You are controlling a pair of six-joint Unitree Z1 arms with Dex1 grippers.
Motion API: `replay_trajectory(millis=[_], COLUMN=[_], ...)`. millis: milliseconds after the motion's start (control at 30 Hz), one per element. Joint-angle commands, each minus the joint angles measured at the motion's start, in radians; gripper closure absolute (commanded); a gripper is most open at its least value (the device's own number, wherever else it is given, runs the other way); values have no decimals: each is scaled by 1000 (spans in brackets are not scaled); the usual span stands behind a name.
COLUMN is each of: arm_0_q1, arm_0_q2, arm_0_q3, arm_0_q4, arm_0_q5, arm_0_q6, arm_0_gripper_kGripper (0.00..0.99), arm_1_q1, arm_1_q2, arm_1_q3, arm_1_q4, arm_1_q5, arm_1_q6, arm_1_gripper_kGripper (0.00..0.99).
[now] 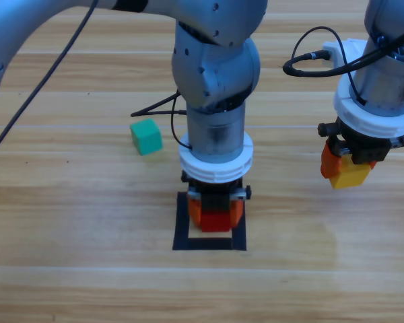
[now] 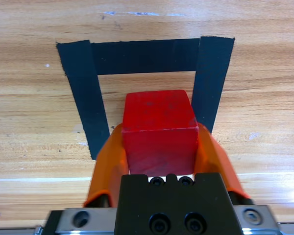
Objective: Stack the blocks in the rectangular block: red at the bottom, yellow in the middle, green on top
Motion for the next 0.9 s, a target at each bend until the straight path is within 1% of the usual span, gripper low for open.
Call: replay_trajectory(millis=[33,500,633,700,800,900], arm_0_q1=[-42,-41,-39,-24,1,25], arm_0_q2=[71,35,-54,-115,-261,-436], arm_0_q3=[-13,16,5,-13,-23,-6], arm_0_q4=[5,6,31,77,138,166], arm_0_q5=[9,18,48,74,121,158], arm_0_q6=[-16,-18,-27,-32,-49,-43], arm_0_gripper_kGripper=[1,0,0,0,0,0], arm_1_q1=[17,18,17,20,32,51], arm_1_q2=[64,53,32,27,15,4], arm_1_q3=[-4,-15,-16,-18,-39,-95], arm_1_q4=[-12,-12,-10,-9,11,68], arm_1_q5=[9,15,21,25,18,3], arm_1_q6=[8,8,8,8,11,25], arm_1_gripper_kGripper=[910,910,910,910,910,910])
